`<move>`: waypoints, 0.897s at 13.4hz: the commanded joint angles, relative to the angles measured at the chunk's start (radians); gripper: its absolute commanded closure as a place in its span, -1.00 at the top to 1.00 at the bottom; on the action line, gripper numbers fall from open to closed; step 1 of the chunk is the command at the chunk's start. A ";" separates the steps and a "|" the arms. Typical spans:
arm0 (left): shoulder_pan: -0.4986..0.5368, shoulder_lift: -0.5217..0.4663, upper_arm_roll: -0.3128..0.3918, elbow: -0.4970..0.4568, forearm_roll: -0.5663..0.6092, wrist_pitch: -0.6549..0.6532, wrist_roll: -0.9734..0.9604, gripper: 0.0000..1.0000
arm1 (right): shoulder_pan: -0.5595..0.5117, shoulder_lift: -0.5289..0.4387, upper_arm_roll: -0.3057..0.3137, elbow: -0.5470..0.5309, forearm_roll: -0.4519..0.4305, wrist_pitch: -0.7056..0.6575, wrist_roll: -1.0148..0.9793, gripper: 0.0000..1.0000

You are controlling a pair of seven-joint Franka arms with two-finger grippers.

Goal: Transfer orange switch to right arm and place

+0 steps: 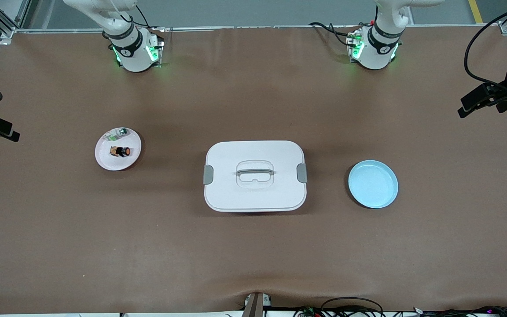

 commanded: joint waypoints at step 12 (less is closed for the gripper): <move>0.003 0.009 0.005 0.022 0.005 -0.067 0.077 1.00 | -0.010 -0.042 0.000 0.009 -0.014 -0.061 0.004 1.00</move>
